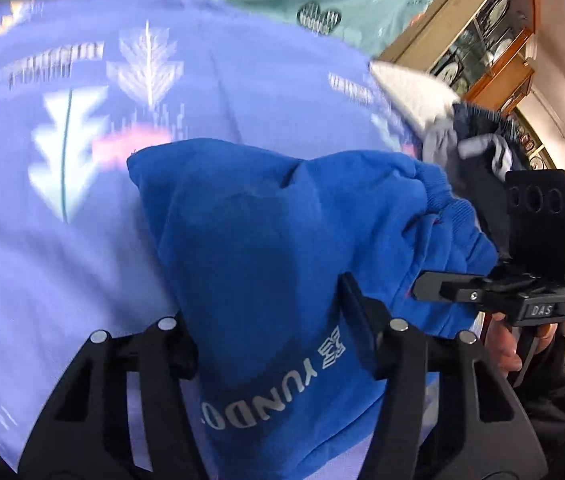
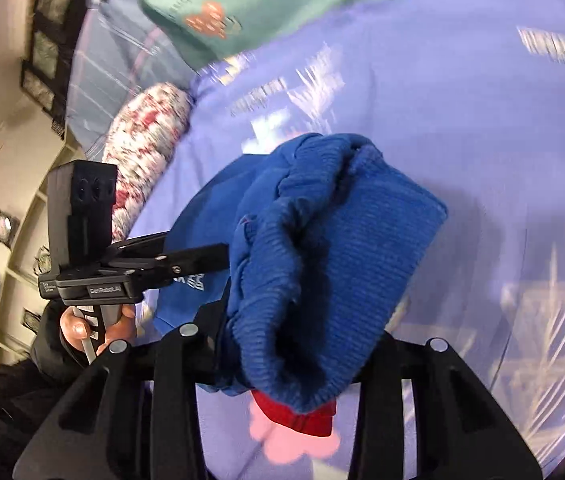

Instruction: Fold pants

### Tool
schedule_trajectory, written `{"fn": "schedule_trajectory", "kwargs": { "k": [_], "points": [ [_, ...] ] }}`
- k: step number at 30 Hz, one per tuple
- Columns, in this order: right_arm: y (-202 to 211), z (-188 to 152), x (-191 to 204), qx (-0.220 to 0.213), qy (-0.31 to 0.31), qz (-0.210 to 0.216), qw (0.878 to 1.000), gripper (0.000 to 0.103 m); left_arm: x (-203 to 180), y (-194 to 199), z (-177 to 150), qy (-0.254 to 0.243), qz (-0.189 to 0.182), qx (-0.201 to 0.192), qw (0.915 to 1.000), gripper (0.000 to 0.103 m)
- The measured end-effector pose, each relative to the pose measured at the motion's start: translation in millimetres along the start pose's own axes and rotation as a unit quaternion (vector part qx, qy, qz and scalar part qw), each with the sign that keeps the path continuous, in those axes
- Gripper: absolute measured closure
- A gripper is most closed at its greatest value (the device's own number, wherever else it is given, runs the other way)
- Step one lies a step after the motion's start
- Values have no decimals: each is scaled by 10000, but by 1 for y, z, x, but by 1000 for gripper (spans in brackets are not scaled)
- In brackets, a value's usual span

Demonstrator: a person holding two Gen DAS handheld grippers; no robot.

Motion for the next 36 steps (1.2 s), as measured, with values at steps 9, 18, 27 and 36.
{"fn": "schedule_trajectory", "kwargs": {
  "k": [9, 18, 27, 36],
  "points": [
    [-57, 199, 15, -994, 803, -324, 9913, 64, 29, -26, 211, -298, 337, -1292, 9906, 41],
    [-185, 254, -120, -997, 261, -2058, 9732, 27, 205, -145, 236, 663, 2317, -630, 9685, 5],
    [-79, 102, -66, -888, 711, -1421, 9833, 25, 138, -22, 113, 76, 2304, -954, 9684, 2],
    [19, 3, -12, -2217, 1757, -2336, 9303, 1, 38, 71, -14, -604, 2545, -1710, 9499, 2]
  ]
}}
Point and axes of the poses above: each gripper's, at about its wrist camera, not at the fingertips, and y roughly against the way its jaws point, x to its left, z to its top, the point moved 5 cm from there along -y, roughly the way its jaws point, and after that the axes turned 14 degrees about -x, right-handed, at the moved point
